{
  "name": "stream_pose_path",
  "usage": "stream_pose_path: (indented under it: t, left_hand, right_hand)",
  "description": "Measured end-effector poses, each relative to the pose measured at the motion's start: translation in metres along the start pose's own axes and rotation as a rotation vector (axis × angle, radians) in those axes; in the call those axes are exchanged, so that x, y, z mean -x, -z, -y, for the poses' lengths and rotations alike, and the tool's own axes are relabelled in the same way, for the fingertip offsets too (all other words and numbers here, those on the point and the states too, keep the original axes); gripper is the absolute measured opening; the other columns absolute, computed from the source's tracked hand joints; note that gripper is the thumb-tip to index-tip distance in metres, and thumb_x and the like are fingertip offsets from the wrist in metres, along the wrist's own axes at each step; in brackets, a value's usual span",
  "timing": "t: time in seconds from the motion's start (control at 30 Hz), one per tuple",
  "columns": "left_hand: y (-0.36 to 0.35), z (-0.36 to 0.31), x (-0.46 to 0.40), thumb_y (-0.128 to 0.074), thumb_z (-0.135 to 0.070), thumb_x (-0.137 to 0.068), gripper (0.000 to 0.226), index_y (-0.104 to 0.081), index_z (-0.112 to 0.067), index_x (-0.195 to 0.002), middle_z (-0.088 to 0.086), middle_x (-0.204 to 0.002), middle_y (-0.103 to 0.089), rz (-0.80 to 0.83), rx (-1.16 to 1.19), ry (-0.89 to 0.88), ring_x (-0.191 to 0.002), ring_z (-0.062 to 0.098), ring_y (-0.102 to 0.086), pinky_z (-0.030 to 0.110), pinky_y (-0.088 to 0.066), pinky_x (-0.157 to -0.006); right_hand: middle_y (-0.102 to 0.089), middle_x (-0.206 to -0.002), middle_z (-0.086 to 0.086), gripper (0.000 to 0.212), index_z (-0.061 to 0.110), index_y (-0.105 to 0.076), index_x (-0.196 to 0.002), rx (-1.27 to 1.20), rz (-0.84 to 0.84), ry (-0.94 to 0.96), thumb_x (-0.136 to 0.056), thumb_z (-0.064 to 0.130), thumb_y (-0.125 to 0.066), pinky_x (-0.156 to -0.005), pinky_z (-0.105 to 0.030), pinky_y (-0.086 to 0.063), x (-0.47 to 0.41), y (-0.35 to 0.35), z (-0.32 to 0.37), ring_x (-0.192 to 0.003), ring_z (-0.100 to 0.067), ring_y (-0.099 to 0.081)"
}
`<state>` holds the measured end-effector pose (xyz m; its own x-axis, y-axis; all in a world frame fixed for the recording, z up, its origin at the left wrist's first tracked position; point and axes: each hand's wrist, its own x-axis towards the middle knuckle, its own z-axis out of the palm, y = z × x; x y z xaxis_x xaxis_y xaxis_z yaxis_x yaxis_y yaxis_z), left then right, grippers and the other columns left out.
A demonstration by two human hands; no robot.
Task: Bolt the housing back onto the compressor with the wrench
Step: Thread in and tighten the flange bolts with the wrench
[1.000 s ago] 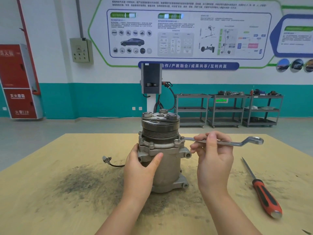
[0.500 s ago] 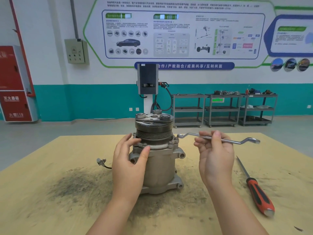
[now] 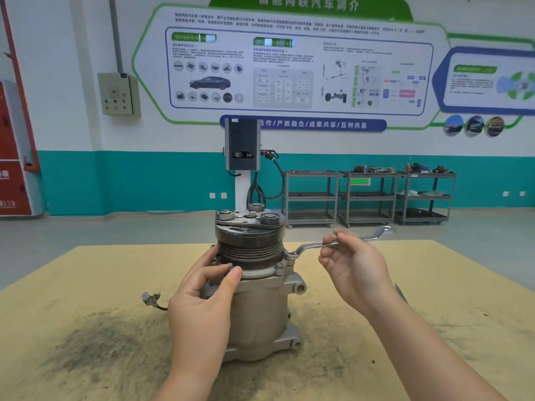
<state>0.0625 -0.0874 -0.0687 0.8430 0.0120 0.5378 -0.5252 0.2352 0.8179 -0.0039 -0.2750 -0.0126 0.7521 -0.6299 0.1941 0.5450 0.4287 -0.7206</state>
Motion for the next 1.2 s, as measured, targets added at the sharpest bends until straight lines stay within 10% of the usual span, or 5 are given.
stream_pose_path:
  t: [0.13,0.33,0.57,0.83,1.2]
  left_hand:
    - [-0.005,-0.001,0.007,-0.073,-0.033,-0.083,0.015,-0.066,-0.044,-0.091,-0.042,-0.123,-0.055,-0.034,-0.092,0.002,-0.120,-0.011,-0.052,0.032,-0.043,-0.105]
    - [-0.006,0.006,0.010,-0.072,-0.061,-0.058,0.107,-0.027,-0.032,-0.151,-0.005,-0.150,-0.041,0.041,-0.123,0.147,-0.136,0.014,-0.043,0.047,-0.038,-0.113]
    - [-0.004,0.008,0.012,-0.067,-0.067,-0.057,0.107,-0.034,-0.022,-0.149,-0.001,-0.144,-0.049,0.078,-0.130,0.139,-0.133,0.020,-0.048,0.050,-0.041,-0.111]
    - [0.004,0.009,0.011,-0.062,-0.073,-0.057,0.074,-0.054,-0.030,-0.117,-0.010,-0.115,-0.066,0.093,-0.129,0.224,-0.107,0.007,-0.062,0.030,-0.050,-0.087]
    - [0.015,0.014,0.007,-0.081,-0.050,-0.071,0.049,-0.050,-0.034,-0.105,-0.023,-0.098,-0.064,0.190,-0.337,0.215,-0.086,-0.015,-0.058,0.011,-0.043,-0.065]
  right_hand:
    - [-0.064,-0.067,-0.006,0.017,0.008,-0.048,-0.094,0.037,-0.004,0.198,-0.104,0.006,-0.035,-0.049,-0.026,-0.046,0.013,0.006,-0.014,-0.049,-0.018,-0.055]
    - [-0.068,-0.095,0.000,0.014,0.031,-0.061,-0.091,0.519,0.043,0.764,-0.100,0.026,-0.051,-0.061,-0.023,-0.051,0.049,0.009,-0.049,-0.063,-0.017,-0.061]
    - [-0.061,-0.096,0.006,0.018,0.017,-0.059,-0.102,0.910,0.330,1.147,-0.103,0.029,-0.046,-0.079,-0.027,-0.051,0.059,-0.006,-0.066,-0.090,-0.010,-0.061]
    - [-0.069,-0.074,-0.006,0.008,0.023,-0.044,-0.098,0.313,-0.068,0.650,-0.104,0.019,-0.040,-0.053,-0.023,-0.051,0.056,-0.023,-0.030,-0.053,-0.015,-0.061]
    - [-0.068,-0.068,-0.008,0.011,0.010,-0.045,-0.098,0.065,0.131,0.152,-0.104,0.013,-0.036,-0.050,-0.024,-0.052,0.037,-0.010,-0.004,-0.052,-0.016,-0.060]
